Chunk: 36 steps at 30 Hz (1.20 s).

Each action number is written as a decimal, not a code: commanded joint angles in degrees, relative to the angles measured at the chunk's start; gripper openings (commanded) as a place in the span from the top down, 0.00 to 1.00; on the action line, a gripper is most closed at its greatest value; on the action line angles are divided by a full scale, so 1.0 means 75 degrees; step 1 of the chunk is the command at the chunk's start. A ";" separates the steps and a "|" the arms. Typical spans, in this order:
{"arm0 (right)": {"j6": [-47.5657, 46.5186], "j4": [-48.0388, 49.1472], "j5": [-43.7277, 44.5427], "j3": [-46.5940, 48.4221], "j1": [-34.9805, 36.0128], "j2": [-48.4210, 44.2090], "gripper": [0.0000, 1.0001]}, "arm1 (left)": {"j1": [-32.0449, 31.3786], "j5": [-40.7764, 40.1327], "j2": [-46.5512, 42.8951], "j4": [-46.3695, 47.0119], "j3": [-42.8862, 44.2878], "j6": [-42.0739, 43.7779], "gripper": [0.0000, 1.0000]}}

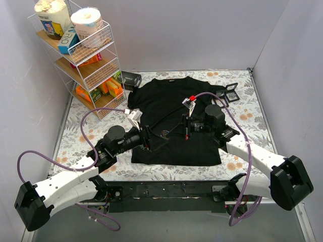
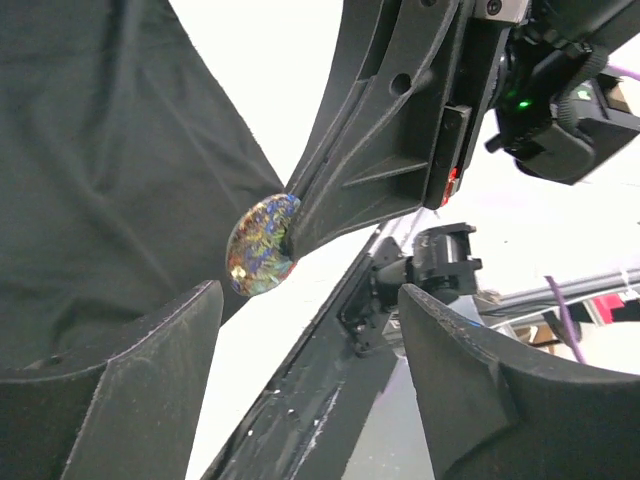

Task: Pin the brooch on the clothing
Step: Pick up the brooch from the center of the board.

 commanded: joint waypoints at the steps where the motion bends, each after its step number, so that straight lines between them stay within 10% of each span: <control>1: 0.0501 0.0758 -0.0953 0.0298 -0.0076 -0.0377 0.99 | 0.0103 0.0565 -0.0093 0.0905 0.0158 -0.0481 0.32; 24: 0.1088 0.1462 -0.0884 -0.0229 -0.0088 -0.0682 0.99 | 0.0150 0.1057 0.0012 0.1281 0.0076 -0.0775 1.00; 31: 0.1053 0.1077 -0.0615 -0.0252 -0.0263 -0.0787 0.50 | 0.0150 0.0731 0.0152 0.0006 0.0694 0.0582 1.00; 36: 0.1064 0.0537 0.0204 -0.0334 -0.0381 -0.1291 0.46 | 0.0150 0.0518 0.0831 -0.1575 0.1703 0.2279 1.00</control>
